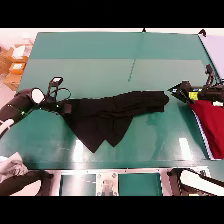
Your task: Fold the shirts.
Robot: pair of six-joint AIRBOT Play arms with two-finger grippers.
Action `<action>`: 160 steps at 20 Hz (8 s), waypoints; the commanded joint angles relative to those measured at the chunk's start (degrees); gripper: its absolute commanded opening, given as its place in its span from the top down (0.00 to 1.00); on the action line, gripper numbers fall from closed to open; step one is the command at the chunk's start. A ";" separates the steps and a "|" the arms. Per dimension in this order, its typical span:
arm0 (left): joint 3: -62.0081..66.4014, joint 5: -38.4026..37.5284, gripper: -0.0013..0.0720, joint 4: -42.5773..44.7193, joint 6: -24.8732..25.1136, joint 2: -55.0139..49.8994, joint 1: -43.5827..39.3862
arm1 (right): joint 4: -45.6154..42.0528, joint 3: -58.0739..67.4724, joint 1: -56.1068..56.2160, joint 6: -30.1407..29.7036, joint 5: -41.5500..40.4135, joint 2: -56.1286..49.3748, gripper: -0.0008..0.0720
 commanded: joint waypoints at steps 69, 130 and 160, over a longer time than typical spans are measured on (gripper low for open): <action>71.30 -9.84 0.96 -12.83 11.76 15.41 16.17 | -0.76 66.27 -2.89 15.78 8.04 13.35 0.97; -3.89 -15.52 0.15 -22.84 11.45 -15.37 20.85 | -8.76 -3.63 -17.09 -1.97 0.61 -17.00 0.58; 44.19 -28.41 0.95 -25.83 13.22 8.68 20.33 | 28.33 20.24 -10.64 -11.02 8.74 7.58 0.97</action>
